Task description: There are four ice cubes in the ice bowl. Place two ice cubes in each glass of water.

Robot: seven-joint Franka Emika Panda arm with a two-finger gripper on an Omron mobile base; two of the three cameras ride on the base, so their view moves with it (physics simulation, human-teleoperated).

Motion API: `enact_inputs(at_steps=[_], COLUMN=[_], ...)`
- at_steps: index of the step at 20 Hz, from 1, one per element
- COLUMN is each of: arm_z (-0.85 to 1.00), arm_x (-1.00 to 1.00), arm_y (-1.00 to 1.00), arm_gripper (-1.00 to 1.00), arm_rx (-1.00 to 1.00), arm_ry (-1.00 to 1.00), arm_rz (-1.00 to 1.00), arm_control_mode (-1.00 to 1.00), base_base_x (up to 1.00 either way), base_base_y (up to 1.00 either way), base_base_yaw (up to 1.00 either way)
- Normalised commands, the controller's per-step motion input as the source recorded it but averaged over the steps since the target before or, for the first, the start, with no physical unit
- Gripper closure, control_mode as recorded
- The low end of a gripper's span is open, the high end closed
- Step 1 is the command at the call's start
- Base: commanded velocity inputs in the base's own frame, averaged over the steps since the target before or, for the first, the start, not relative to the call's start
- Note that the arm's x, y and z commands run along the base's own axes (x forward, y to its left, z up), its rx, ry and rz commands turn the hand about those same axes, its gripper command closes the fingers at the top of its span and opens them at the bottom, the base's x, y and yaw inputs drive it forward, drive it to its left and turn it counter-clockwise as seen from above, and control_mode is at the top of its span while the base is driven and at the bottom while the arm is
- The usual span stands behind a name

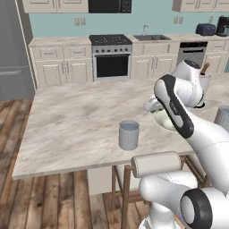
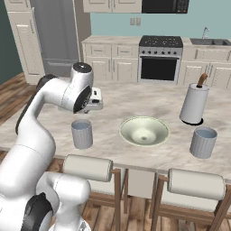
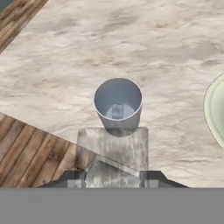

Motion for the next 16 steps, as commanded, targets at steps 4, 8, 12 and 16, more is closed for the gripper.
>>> enact_inputs(at_steps=[4, 8, 12, 16], arm_z=[0.02, 0.00, 0.00, -0.04], arm_x=[-0.02, -0.03, -0.01, 0.00], arm_y=[0.30, 0.01, 0.01, 0.10], arm_gripper=[1.00, 1.00, 1.00, 1.00], arm_rx=[-0.07, -0.01, 0.00, -0.01], arm_ry=[0.11, 0.10, 0.01, 0.00], arm_rz=[0.11, 0.08, 0.05, 0.03], arm_control_mode=[-1.00, -1.00, -1.00, -1.00], base_base_x=[0.00, 0.00, 0.00, 0.00], base_base_y=[0.00, 0.00, 0.00, 0.00], base_base_yaw=[0.00, 0.00, 0.00, 0.00])
